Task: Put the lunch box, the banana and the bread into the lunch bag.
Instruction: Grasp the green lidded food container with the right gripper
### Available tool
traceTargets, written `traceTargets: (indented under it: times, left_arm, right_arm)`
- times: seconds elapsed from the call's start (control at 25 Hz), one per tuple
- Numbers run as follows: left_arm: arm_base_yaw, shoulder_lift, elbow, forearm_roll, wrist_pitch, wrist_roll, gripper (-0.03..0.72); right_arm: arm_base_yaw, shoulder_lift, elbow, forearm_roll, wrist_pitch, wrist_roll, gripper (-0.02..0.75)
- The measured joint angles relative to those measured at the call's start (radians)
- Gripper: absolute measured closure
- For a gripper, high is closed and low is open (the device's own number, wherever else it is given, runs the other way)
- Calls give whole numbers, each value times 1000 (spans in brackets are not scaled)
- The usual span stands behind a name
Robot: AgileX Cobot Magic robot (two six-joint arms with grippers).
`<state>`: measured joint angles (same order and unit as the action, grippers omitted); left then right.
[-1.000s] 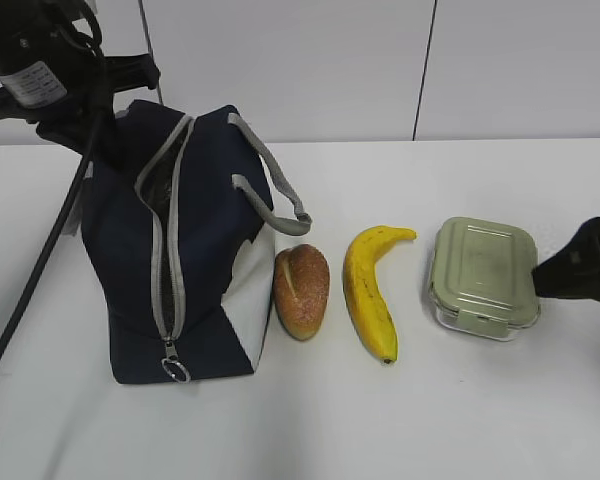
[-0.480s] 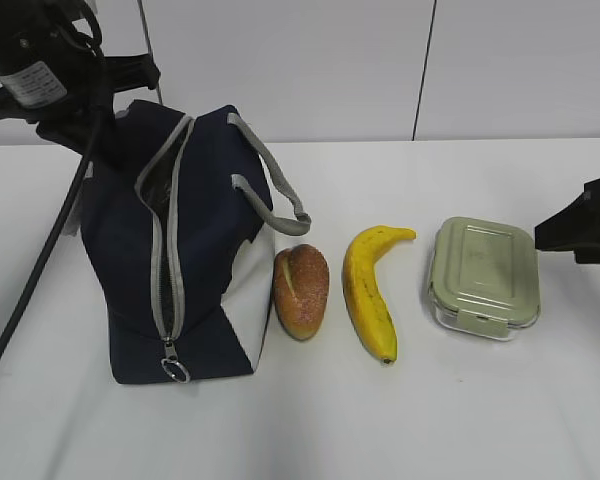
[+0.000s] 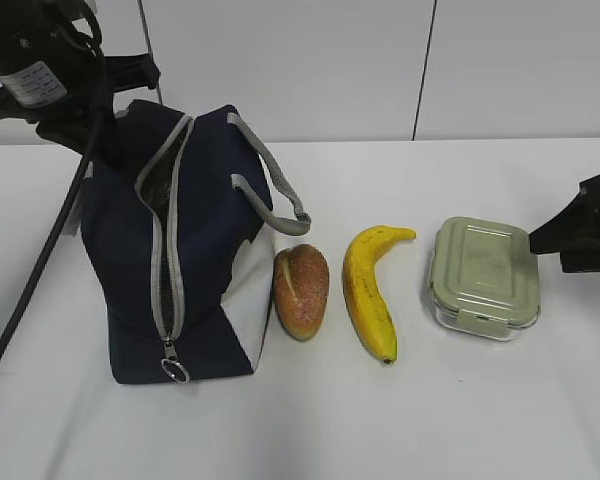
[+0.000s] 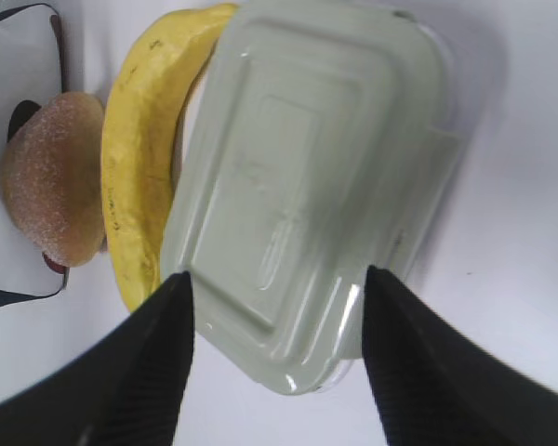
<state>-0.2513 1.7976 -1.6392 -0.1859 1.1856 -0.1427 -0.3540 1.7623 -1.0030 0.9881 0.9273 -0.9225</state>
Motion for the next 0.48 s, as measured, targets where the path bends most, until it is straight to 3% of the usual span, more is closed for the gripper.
traceTargets:
  times: [0.48]
  left_arm:
    - [0, 0, 0, 1, -2, 0, 689]
  right_arm:
    - [-20, 13, -7, 15, 2, 0, 295]
